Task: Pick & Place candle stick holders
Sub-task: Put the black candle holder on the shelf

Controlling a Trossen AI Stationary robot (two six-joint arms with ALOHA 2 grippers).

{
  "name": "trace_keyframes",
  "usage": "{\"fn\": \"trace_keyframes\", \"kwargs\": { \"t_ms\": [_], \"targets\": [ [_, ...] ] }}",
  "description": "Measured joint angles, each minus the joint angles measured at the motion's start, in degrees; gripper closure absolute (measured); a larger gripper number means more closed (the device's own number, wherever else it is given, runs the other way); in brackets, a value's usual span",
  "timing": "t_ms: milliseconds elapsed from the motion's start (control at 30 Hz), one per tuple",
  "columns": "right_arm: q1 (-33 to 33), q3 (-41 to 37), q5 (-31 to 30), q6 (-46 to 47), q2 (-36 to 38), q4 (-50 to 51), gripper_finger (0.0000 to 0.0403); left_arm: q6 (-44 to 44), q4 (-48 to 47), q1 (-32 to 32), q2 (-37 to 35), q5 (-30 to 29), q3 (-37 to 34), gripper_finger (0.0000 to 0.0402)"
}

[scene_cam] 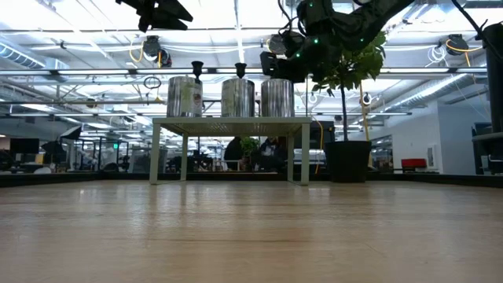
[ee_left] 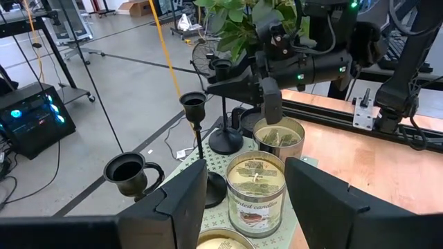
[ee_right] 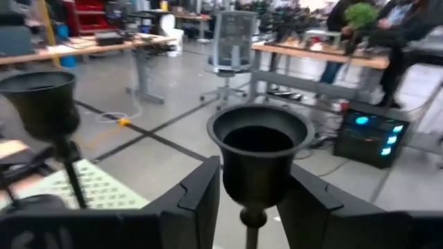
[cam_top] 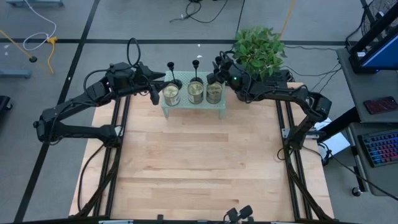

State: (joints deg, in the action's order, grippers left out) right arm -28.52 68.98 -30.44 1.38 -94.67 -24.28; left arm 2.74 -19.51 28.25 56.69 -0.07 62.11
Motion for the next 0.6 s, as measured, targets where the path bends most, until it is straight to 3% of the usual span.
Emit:
{"fn": "trace_keyframes", "kwargs": {
  "t_ms": [400, 600],
  "targets": [
    [-2.3, -1.8, 4.8, 2.6, 0.0, -1.3, 0.0276, 0.0, -0.1, 0.0, 0.0, 0.0, 0.0, 0.0199],
    [-2.4, -1.8, 6.7, 2.4, 0.0, -1.2, 0.0255, 0.0, -0.1, 0.0, 0.0, 0.0, 0.0, 0.0199]
  ]
}}
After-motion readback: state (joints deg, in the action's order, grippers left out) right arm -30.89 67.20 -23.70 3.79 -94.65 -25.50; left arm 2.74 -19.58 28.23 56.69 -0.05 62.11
